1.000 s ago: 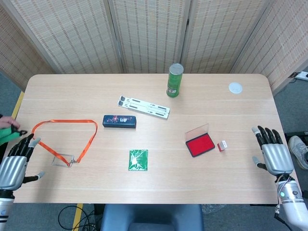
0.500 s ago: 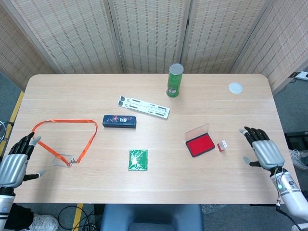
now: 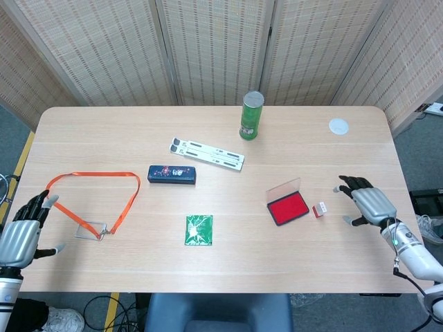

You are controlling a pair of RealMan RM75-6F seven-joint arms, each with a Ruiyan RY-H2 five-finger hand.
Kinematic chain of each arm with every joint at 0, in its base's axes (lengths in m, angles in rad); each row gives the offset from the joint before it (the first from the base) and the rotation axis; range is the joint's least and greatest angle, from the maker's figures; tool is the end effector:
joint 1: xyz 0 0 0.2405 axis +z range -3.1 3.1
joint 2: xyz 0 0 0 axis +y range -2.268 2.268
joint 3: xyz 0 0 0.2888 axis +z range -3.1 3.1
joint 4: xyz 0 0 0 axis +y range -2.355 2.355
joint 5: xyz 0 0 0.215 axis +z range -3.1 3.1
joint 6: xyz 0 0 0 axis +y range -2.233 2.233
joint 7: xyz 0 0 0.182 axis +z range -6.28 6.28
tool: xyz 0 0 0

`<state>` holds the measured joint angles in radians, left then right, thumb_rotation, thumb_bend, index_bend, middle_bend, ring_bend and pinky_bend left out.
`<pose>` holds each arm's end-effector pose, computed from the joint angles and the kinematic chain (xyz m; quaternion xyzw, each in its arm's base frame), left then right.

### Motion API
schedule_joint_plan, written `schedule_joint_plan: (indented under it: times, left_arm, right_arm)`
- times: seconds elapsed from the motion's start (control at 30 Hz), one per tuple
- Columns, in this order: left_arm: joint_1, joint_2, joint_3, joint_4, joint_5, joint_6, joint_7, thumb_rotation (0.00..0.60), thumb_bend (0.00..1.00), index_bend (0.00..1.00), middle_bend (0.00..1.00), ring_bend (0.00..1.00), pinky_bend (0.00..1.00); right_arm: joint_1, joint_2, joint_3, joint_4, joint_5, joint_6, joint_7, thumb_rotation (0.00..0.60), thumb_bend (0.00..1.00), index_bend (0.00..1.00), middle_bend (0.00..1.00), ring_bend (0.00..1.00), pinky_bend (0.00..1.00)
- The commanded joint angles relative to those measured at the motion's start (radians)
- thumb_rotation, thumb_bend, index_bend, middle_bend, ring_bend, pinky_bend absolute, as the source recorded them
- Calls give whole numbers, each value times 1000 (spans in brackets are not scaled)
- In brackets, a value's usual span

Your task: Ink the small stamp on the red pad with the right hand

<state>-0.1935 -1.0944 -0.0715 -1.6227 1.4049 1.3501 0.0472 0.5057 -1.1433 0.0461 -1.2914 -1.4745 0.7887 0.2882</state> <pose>-0.3380 0.2629 0.1645 -0.6184 -0.3917 -0.3567 0.5806 -0.3615 -0.3641 0.1130 0.7203 -0.4602 0.2402 0.4600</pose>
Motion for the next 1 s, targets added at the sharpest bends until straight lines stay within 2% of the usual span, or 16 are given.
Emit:
schedule_joint_plan:
  times: [0.03, 0.4, 1.0]
  left_arm:
    - [1, 3, -1, 0, 4, 5, -7, 600, 88, 0, 0, 0, 176]
    - [7, 6, 4, -5, 18, 20, -7, 600, 88, 0, 0, 0, 176]
    - [10, 5, 7, -6, 22, 25, -5, 600, 88, 0, 0, 0, 176]
  right_arm:
    - [38, -42, -7, 36, 10, -51, -3, 600, 283, 205, 0, 0, 0]
    - [85, -97, -21, 84, -12, -74, 43, 600, 291, 206, 0, 0, 0]
    - [100, -141, -37, 134, 2, -63, 28, 600, 304, 293, 0, 0, 0]
